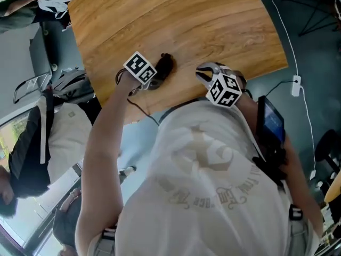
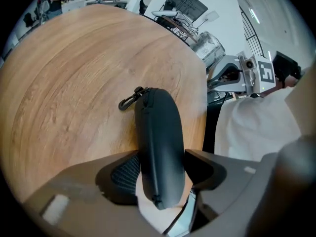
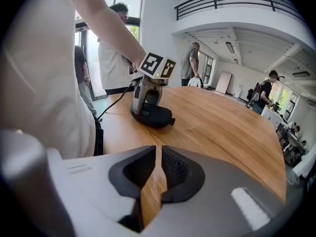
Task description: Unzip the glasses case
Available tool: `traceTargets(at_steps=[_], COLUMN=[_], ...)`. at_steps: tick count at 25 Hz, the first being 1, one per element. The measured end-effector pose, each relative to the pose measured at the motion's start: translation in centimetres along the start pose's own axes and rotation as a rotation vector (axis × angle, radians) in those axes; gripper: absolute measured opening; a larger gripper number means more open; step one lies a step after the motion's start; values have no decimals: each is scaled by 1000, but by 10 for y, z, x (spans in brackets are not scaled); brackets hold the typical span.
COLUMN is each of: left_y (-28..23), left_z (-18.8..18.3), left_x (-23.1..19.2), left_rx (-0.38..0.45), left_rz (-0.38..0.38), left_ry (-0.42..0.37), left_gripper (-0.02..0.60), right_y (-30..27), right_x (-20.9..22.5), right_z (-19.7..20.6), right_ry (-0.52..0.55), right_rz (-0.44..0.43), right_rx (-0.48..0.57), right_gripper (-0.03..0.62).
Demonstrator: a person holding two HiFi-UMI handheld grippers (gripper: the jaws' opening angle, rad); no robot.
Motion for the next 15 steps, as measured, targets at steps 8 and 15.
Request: traceTargets(at_steps=[8,15], left_y=[-5,24], left_z=[-3,17], left_x=[-18,-25], left_rx=[22,109], left_rz=[-56,-121], left_ry=[-22,71], left_gripper=[348,347], right_y=[2,-4], right_x=[3,-1], right_z=[21,10], right_ry=[-53,3], right_rz=[34,6], right_rx=[8,15], right_gripper=[43,43])
Point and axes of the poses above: the fingertips, and each gripper's own axes: y backward along the fingers, x to its right, z out of its underside, the point moved 5 cm from there along y, backward along the fingers, and after that the axes turned 15 degrees about -z, right-handed, at the moved point
